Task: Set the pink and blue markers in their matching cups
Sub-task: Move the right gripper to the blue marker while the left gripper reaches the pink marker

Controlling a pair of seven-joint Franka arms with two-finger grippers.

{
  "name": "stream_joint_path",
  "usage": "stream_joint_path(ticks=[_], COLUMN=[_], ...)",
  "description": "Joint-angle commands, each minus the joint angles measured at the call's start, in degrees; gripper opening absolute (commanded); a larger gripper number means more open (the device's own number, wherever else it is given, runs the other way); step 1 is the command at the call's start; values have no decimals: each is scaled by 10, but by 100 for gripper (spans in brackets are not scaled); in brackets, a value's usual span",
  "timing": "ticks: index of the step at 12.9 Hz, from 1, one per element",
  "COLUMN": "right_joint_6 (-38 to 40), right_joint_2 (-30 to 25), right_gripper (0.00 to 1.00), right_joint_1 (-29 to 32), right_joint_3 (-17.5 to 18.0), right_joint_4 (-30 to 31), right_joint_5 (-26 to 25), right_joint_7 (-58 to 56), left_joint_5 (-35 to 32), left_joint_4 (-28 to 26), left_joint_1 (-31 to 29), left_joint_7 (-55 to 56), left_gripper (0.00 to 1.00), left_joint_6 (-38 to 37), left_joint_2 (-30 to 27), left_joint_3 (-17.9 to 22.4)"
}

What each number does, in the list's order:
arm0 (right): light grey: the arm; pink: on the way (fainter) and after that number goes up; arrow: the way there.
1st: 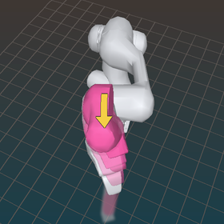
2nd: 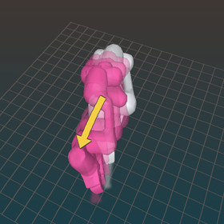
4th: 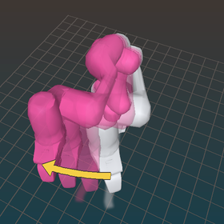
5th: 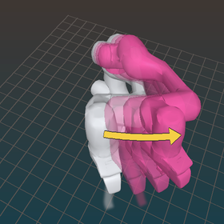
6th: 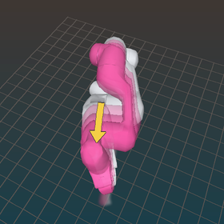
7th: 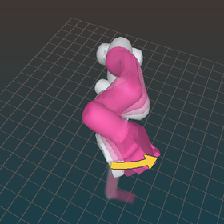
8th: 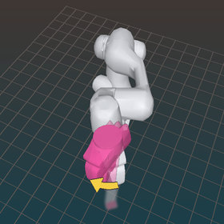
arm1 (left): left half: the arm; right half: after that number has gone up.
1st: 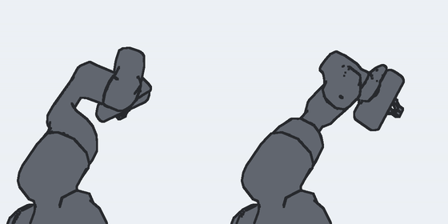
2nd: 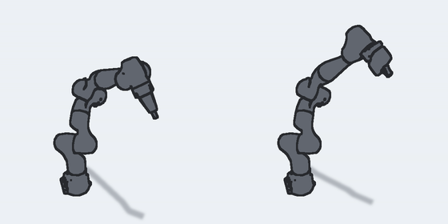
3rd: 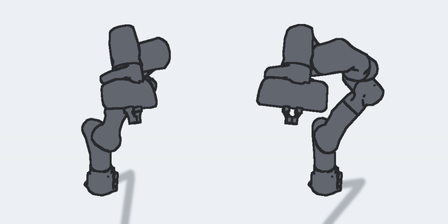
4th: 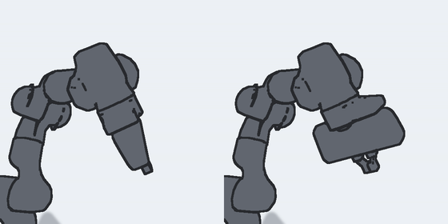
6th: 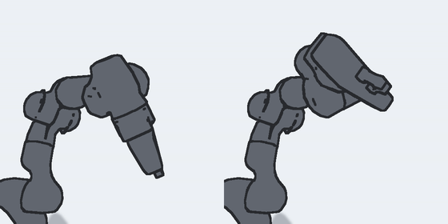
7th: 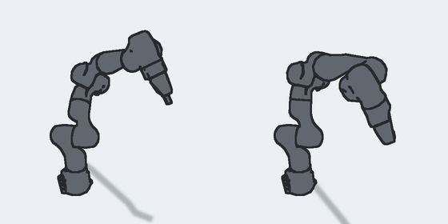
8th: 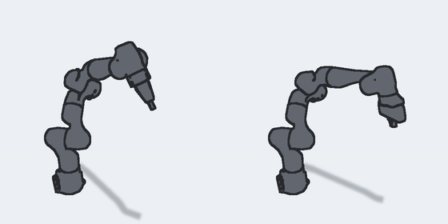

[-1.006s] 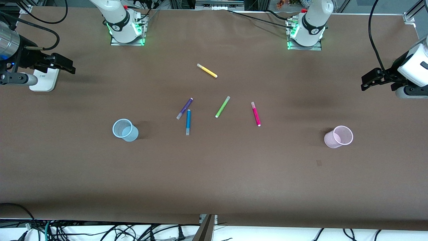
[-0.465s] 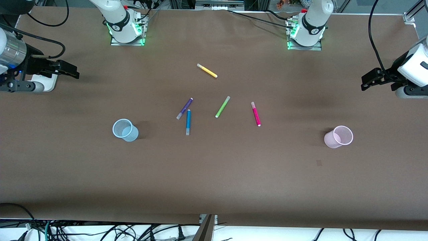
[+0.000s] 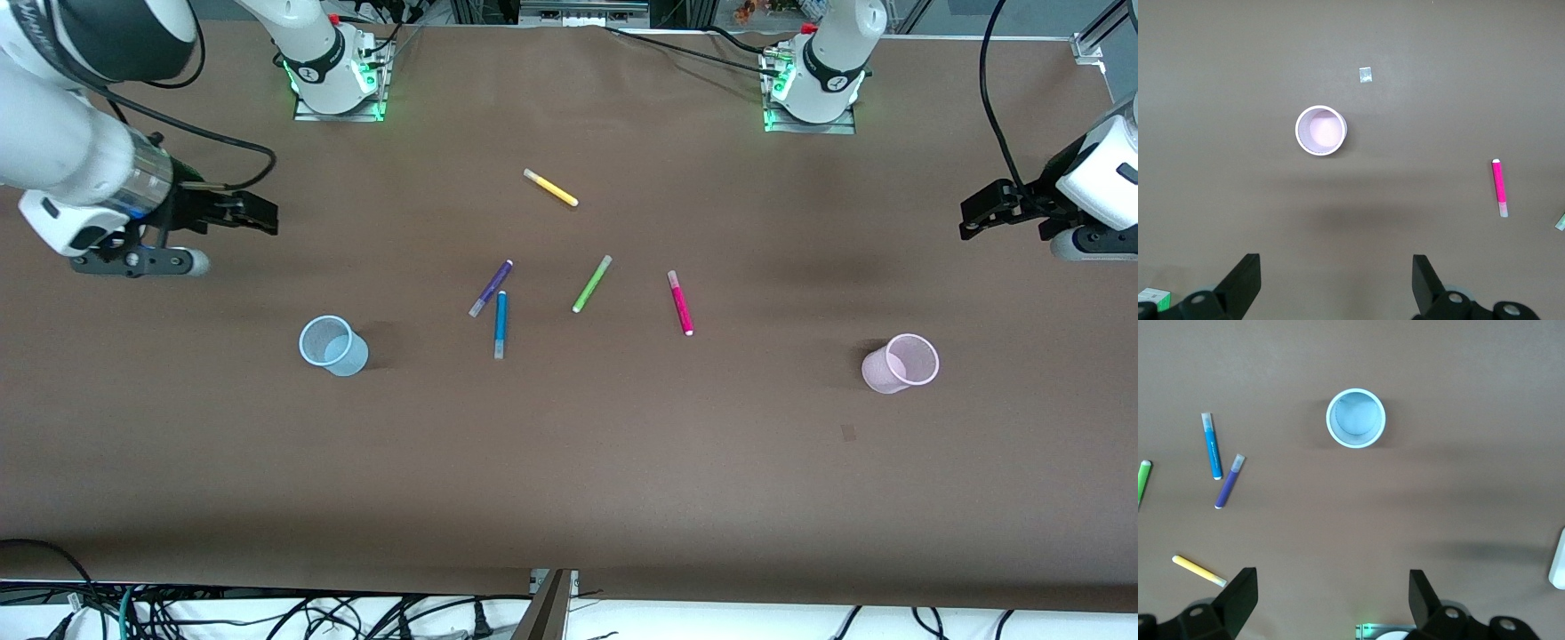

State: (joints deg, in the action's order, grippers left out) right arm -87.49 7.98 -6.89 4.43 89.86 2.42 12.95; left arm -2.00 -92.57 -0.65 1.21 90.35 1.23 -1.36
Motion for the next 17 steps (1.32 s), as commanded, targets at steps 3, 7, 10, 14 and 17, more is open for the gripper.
stream_joint_path(ticks=[3, 7, 10, 14, 17], right_joint_6=[-59, -146, -190, -249, -306], right_joint_2=[61, 138, 185, 244, 288], right_gripper=[100, 100, 100, 100, 100], right_joint_1=[-39, -99, -123, -174, -196], right_joint_3=[-1, -2, -2, -2, -2], right_joint_4=[-10, -7, -7, -1, -1], right_joint_5=[3, -6, -6, -6, -5], right_joint_7=[65, 135, 152, 204, 205], left_joint_5=[10, 10, 12, 16, 9], left_joint_4=[20, 15, 9, -30, -47], left_joint_1=[7, 11, 11, 11, 21], left_joint_7=[-4, -8, 0, 26, 109], left_gripper=[100, 100, 100, 100, 100], left_joint_6=[-53, -88, -88, -31, 31], left_joint_2=[17, 40, 72, 94, 129], left_joint_3=[-11, -25, -50, -73, -110])
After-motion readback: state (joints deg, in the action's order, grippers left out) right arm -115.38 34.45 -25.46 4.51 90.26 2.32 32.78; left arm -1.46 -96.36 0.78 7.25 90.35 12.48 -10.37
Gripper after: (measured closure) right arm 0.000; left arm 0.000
